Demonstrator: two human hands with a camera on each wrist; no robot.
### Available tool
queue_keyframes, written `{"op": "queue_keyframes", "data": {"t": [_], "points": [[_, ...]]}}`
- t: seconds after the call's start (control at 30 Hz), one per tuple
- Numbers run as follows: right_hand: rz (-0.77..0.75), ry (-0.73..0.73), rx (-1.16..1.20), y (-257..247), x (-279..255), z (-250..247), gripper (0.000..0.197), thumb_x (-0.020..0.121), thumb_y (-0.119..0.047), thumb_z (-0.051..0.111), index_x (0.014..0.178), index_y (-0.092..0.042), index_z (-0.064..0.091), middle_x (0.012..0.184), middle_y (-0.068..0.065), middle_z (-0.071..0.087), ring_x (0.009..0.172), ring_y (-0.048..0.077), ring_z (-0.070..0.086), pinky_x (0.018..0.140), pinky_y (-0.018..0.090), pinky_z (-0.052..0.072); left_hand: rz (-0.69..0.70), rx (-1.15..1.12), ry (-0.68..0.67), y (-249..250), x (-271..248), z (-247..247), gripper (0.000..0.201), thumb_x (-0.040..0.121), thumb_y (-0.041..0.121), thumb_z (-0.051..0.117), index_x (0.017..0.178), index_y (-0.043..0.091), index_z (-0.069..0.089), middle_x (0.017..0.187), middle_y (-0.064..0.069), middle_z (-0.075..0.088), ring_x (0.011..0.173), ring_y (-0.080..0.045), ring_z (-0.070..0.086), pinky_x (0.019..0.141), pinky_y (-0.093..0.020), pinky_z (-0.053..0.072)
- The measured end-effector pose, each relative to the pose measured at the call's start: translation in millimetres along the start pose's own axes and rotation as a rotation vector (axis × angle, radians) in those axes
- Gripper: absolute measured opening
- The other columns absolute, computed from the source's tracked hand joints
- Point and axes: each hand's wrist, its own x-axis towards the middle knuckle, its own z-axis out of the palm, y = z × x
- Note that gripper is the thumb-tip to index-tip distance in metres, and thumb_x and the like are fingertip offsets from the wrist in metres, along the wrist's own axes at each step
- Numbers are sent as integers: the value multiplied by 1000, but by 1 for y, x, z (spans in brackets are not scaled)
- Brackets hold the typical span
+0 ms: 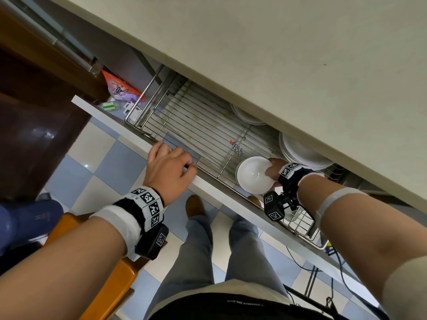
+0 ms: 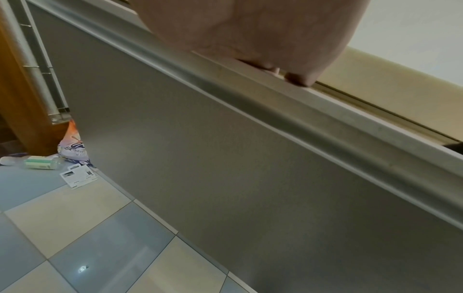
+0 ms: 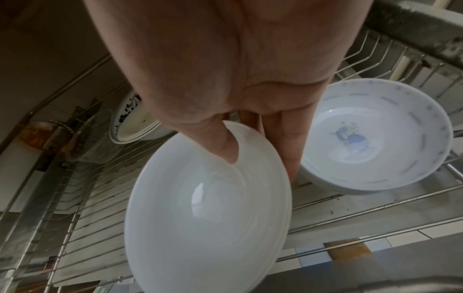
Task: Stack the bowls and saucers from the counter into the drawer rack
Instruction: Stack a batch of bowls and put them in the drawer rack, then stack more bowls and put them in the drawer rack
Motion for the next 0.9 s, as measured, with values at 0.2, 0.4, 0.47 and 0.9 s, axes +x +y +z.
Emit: {"op": "queue_keyframes", "data": {"t": [0.2,0.4,0.47,0.9], "points": [[-24,38,22,2,-15,-15,63,85,-13,61,146,-15,44,143,20,52,119,41,58,99,52,52,-14,36,-88,1,1,-5,28,96,45,37,75,33,50,82,14,54,93,-16,47,121,-40,13],[-31,96,164,-5,-74,-33,49,93,-11,59,140,-6,50,143,20,53,111,29,58,104,48,48,-12,51,-285,2,7,-23,34,97,56,31,83,35,55,93,12,57,107,-18,48,117,-40,15],[-40,102,223,-4,-87,-38,47,94,-13,58,140,-7,50,144,17,53,104,24,54,103,47,50,-7,57,-355,0,10,-30,35,97,59,31,83,36,54,93,12,55,110,-19,48,116,-40,17],[-238,123,471,-84,-196,10,24,88,-29,71,110,-23,63,113,4,73,89,20,74,68,27,55,55,-432,-640,-32,52,-83,16,91,27,60,85,15,69,106,-3,74,102,-22,70,97,-41,53]]}}
